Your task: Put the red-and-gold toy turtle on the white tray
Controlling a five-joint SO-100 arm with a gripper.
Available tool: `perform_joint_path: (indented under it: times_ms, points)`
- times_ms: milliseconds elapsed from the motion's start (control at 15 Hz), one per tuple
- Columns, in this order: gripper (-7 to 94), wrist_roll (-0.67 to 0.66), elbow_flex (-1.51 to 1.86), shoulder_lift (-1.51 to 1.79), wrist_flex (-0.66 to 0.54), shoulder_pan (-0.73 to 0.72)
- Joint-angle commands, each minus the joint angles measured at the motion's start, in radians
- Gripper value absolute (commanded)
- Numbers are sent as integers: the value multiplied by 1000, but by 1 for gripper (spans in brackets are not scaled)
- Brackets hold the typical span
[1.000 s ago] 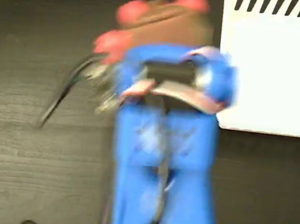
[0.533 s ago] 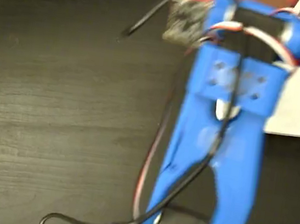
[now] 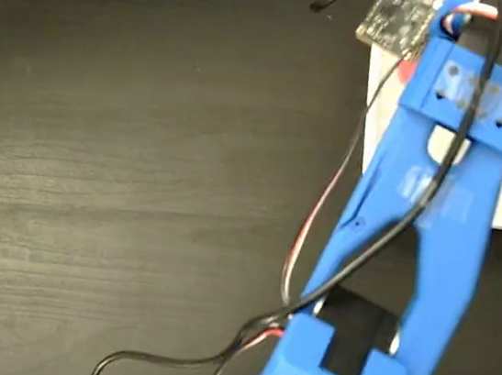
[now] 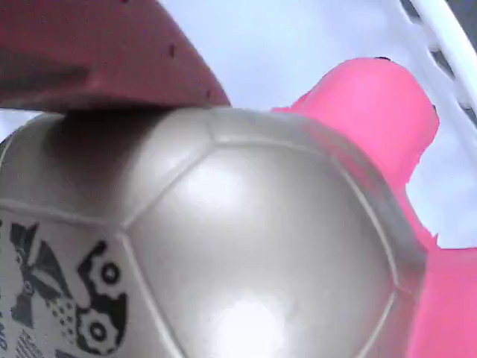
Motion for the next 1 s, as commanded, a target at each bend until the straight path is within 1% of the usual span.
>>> perform_joint_path:
  times_ms: [0,67,200,400,533,600,733,933]
  points:
    - [0,8,14,49,6,28]
    - [0,5,26,46,0,37]
    - [0,3,66,29,-54,52]
    - [0,-3,69,-23,-71,61]
    - [0,-9,74,-38,-103,63]
    - [2,-14,74,-49,-118,63]
    - [31,-35,77,-60,-121,61]
    - [53,-67,118,-55,-141,61]
